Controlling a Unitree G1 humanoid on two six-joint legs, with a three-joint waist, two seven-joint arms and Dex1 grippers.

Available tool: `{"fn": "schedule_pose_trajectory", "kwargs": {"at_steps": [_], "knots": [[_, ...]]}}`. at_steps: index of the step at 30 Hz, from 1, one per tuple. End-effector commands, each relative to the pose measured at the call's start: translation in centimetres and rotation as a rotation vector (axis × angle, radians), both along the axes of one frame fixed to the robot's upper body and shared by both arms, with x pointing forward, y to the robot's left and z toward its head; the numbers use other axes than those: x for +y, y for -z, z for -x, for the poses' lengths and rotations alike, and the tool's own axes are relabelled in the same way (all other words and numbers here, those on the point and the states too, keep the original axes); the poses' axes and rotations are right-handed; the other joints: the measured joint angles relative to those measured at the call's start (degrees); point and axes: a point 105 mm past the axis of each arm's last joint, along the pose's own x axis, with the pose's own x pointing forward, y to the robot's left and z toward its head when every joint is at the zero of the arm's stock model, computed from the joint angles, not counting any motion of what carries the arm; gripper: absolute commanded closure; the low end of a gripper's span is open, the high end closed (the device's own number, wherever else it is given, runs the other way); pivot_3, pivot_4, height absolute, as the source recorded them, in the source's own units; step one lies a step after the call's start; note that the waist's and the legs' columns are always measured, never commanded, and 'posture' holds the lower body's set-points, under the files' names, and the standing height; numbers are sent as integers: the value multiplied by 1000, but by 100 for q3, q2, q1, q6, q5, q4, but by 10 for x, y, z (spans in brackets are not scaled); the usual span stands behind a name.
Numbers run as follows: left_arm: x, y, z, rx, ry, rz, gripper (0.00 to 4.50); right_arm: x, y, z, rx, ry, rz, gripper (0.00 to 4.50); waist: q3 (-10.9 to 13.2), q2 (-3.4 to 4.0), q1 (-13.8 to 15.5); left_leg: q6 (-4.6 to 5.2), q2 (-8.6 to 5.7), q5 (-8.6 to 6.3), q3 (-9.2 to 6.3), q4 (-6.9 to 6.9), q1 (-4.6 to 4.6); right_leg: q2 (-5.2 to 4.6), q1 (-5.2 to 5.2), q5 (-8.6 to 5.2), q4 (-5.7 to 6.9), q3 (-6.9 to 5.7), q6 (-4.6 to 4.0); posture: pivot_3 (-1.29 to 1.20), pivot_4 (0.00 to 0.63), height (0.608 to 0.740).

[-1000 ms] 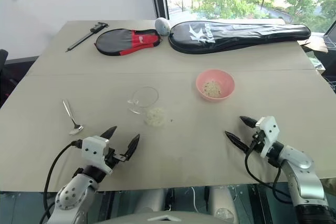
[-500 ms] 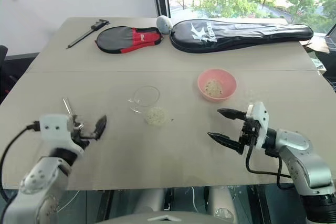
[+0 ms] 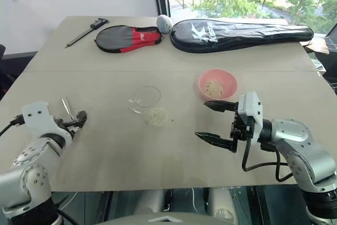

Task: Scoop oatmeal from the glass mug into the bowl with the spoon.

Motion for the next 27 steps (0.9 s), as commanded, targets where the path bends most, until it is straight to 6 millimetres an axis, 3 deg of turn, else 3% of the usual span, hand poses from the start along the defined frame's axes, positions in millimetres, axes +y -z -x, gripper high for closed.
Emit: {"fn": "schedule_pose_trajectory", "kwargs": {"at_steps": [1, 9, 12, 20, 27], "knots": [[6, -5, -3, -10, -12, -12, 18, -2, -6, 1, -37, 3, -5, 0, 0, 0, -5, 0, 0, 0, 2, 0, 0, -1, 0, 0, 0, 2, 0, 0, 150, 740], [15, 7, -14, 46, -39, 38, 18, -3, -6, -1, -48, 27, -11, 0, 0, -1, -10, 0, 0, 0, 3, 0, 2, -1, 1, 1, 2, 3, -1, 0, 150, 740], [18, 14, -14, 92, -38, 34, 747, -3, -7, -2, -48, 35, -11, 0, 0, -1, -8, 0, 0, 0, 3, -1, 4, 0, 1, 3, 4, 3, 1, 0, 150, 740], [17, 26, -10, 132, -94, 146, 4486, -2, -7, -2, -47, 30, -10, 0, -5, 8, 2, -1, -6, 1, 3, 3, 9, -7, 9, 2, 7, 3, 1, 0, 150, 740], [20, 27, -6, 138, -112, 131, 4486, 0, -8, -4, -47, 24, -16, 0, -8, 12, -3, -1, -8, 1, 4, 3, 10, -9, 11, 4, 7, 5, 3, 0, 150, 740]]}}
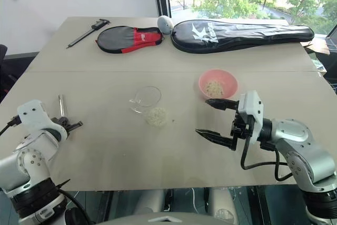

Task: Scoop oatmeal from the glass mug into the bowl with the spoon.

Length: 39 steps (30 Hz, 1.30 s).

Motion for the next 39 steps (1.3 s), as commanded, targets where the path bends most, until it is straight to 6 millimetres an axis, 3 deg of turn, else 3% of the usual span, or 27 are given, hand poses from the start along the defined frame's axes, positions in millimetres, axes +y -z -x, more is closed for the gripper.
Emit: {"fn": "schedule_pose_trajectory", "kwargs": {"at_steps": [1, 5, 13, 17, 20, 23, 28, 32, 39], "knots": [[-4, 15, 6, 57, 6, 34, 4486, 2, -7, -1, -29, -10, -14, 0, 0, 0, -1, 0, 0, 0, 1, 0, 0, 0, 0, 0, 0, 0, 0, 0, 150, 740], [-2, -3, 1, -60, 10, -11, 4486, 2, -10, -4, -31, -3, -25, 0, 0, 0, -4, 0, 0, 0, 2, 0, 0, 0, 0, 0, 0, 2, 0, 0, 150, 740], [-2, -85, -14, -405, 57, -268, 4486, 0, -25, -20, -31, 50, -88, 0, 11, -28, -2, -1, 2, 0, -5, 3, -5, 1, -1, 0, 0, -5, -7, 0, 150, 740], [-29, -124, -21, -551, 237, -478, 4486, 1, -45, -42, -34, 161, -160, 0, 11, -27, -9, -1, 2, 0, 3, 3, -8, -1, -4, 4, -4, 0, -8, 0, 150, 740], [-73, -145, -29, -623, 481, -641, 4486, 10, -65, -61, -44, 238, -189, 0, 12, -26, -2, -1, 2, 1, 5, 3, -9, -1, -5, 4, -5, 0, -11, 0, 150, 740], [-116, -153, -38, -666, 709, -752, 4486, 29, -89, -78, -35, 248, -228, 0, 18, -15, -2, -2, 2, 1, 7, 2, -11, -1, -11, 6, -1, 0, -15, 0, 150, 740], [-161, -155, -44, -717, 983, -845, 4486, 62, -116, -90, 131, 162, -330, 0, 20, -13, -22, -2, 5, 1, 6, -3, -17, 4, -17, 19, -1, -2, 5, 0, 150, 740], [-176, -157, -43, -761, 1105, -839, 4486, 80, -121, -90, 294, 64, -365, 0, 21, -10, -28, -4, 10, 2, 8, -5, -35, 7, -37, 20, 1, -5, 6, 0, 150, 740], [-193, -153, -35, -785, 1261, -834, 4486, 98, -133, -105, 438, 48, -438, 0, 21, -9, -23, -26, 8, 16, 10, 3, -108, 4, -95, 24, -3, -7, 12, 0, 150, 740]]}}
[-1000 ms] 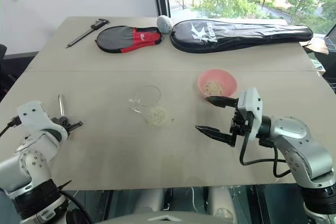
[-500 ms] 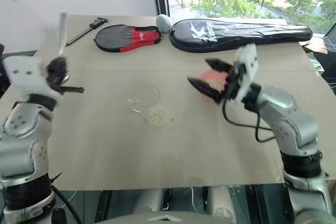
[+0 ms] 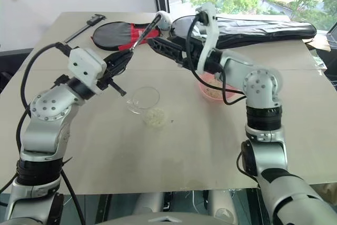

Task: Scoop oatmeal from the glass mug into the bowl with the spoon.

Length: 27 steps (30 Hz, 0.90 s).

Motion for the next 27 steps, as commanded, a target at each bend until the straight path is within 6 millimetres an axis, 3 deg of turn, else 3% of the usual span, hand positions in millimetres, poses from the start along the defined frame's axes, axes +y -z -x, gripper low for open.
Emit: {"fn": "schedule_pose_trajectory", "kwargs": {"at_steps": [1, 8, 9, 11, 19, 20, 24, 27], "knots": [[-11, -10, 10, -46, 85, -19, 4486, 3, -24, -2, 11, -12, -82, 0, 0, 0, -5, 0, 0, 0, 0, -1, -2, 0, -4, 0, 0, 0, 0, 0, 150, 740], [-10, -8, 10, -36, 87, -33, 4486, 11, -34, 0, 8, -51, -114, 0, 1, 1, -15, 1, 2, 0, -3, -4, -2, 2, -5, 0, 2, -2, 0, 0, 150, 740], [-10, -7, 10, -36, 85, -34, 4500, 11, -34, 1, 6, -57, -112, 497, 1, 1, -15, 1, 2, 0, -4, -4, -2, 2, -5, 0, 3, -2, 0, 0, 150, 740], [-9, -7, 9, -35, 84, -38, 4500, 12, -33, 2, -2, -65, -103, 1006, 1, 1, -16, 1, 2, 0, -5, -4, -2, 2, -5, 0, 4, -3, 0, 0, 150, 740], [-11, -2, 11, 10, 99, -14, 4500, 12, -34, 1, -7, -47, -114, 4227, 1, 1, -46, 1, 2, 0, -6, -4, -2, 2, -6, 0, 8, -3, 0, 0, 150, 740], [-11, -1, 10, 14, 100, -12, 4500, 12, -34, 1, -6, -45, -114, 4443, 1, 2, -52, 1, 2, 0, -6, -4, -2, 2, -6, 0, 9, -3, 0, 0, 150, 740], [-10, -2, 10, 17, 98, -6, 4500, 12, -30, -2, 8, -31, -100, 4443, 1, 2, -93, 1, 2, 0, -6, -3, -1, 2, -6, 0, 11, -3, 0, 0, 150, 740], [-9, -4, 9, 5, 86, -1, 3503, 13, -29, -4, 12, -26, -100, 4500, 1, 2, -129, 1, 2, 0, -6, -3, 0, 2, -7, 0, 16, -3, 0, 0, 150, 740]]}}
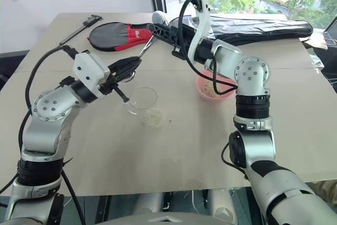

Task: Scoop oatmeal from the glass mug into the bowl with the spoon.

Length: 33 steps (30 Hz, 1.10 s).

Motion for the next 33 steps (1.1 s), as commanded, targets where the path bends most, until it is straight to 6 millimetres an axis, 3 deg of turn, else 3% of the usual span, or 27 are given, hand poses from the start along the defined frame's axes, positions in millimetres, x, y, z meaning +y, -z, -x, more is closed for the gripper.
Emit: {"fn": "schedule_pose_trajectory", "kwargs": {"at_steps": [1, 4, 10, 16, 23, 33], "knots": [[0, -10, 4, -47, -7, 0, 3047, 1, -16, 5, -47, -6, -36, 4500, 0, 0, -11, 0, 0, 0, 0, 0, 0, 0, 0, 0, 1, 0, 0, 0, 150, 740], [8, -13, 4, -69, -65, -6, 1665, -1, -16, 1, -36, 14, -47, 4500, 0, 0, -19, 0, 0, 0, 0, 0, 2, 0, -5, 0, 9, 1, 0, 0, 150, 740], [42, -25, 16, -110, -239, 126, 1665, -21, -19, -20, 34, 146, -135, 4500, 0, 0, -23, -3, 2, 2, 0, 1, 3, 0, -8, 0, 18, 1, 0, 0, 150, 740], [71, 31, 45, 120, -323, 142, 1665, -64, -19, -42, 147, 331, -257, 4500, 3, 8, -25, -5, 4, 2, 8, -1, 2, -4, -12, -1, 28, 5, 1, 0, 150, 740], [68, 77, 60, 335, -232, 243, 1665, -88, -15, -44, 188, 405, -287, 4500, 4, 14, -26, 14, 2, -8, 6, 3, 12, -3, -10, -1, 34, 7, -1, 0, 150, 740], [57, 104, 38, 445, -130, 294, 1665, -101, -4, -29, 227, 428, -246, 4500, 8, 28, -28, 14, 2, -6, 2, 9, 18, 0, -12, -2, 55, 8, -3, 0, 150, 740]]}}
